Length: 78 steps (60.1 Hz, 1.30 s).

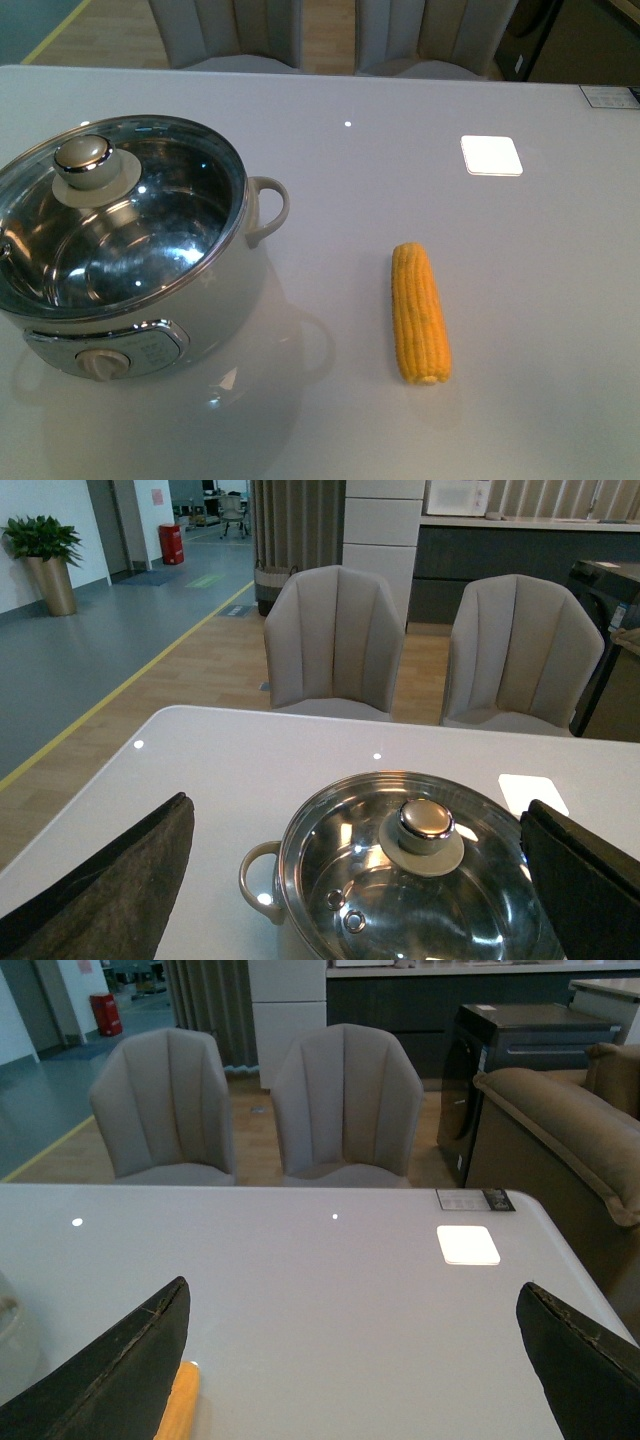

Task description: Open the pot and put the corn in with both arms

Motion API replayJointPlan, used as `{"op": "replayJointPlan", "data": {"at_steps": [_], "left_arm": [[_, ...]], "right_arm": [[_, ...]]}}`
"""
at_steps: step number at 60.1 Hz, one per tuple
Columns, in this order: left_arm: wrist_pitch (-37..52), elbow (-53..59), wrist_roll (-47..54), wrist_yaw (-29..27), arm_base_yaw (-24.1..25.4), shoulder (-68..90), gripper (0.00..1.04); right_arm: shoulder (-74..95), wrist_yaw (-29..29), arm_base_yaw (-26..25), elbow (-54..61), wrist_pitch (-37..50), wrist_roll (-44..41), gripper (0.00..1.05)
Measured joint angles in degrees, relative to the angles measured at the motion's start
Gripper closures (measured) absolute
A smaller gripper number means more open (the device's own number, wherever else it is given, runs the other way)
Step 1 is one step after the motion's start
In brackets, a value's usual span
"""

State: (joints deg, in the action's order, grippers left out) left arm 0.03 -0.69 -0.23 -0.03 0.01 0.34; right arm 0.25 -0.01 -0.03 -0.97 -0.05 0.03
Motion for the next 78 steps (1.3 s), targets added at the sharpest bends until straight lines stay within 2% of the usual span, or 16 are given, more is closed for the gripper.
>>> {"op": "replayJointPlan", "data": {"at_steps": [59,66,73,78], "left_arm": [[-0.02,0.00,0.00,-0.02,0.00,0.02,0.07],[-10.60,-3.93,-4.31,-7.52,-3.52,7.96,0.07],[-9.40,-4.28,-6.60,-7.74,-5.64,13.22,0.07],[-5.40,-5.31,-8.09,-8.02,-7.10,17.62,0.07]], "right_arm": [[0.00,0.00,0.02,0.00,0.00,0.00,0.09],[0.00,0.00,0.02,0.00,0.00,0.00,0.09],[0.00,0.00,0.00,0.00,0.00,0.00,0.09],[0.00,0.00,0.00,0.00,0.00,0.00,0.09]]}}
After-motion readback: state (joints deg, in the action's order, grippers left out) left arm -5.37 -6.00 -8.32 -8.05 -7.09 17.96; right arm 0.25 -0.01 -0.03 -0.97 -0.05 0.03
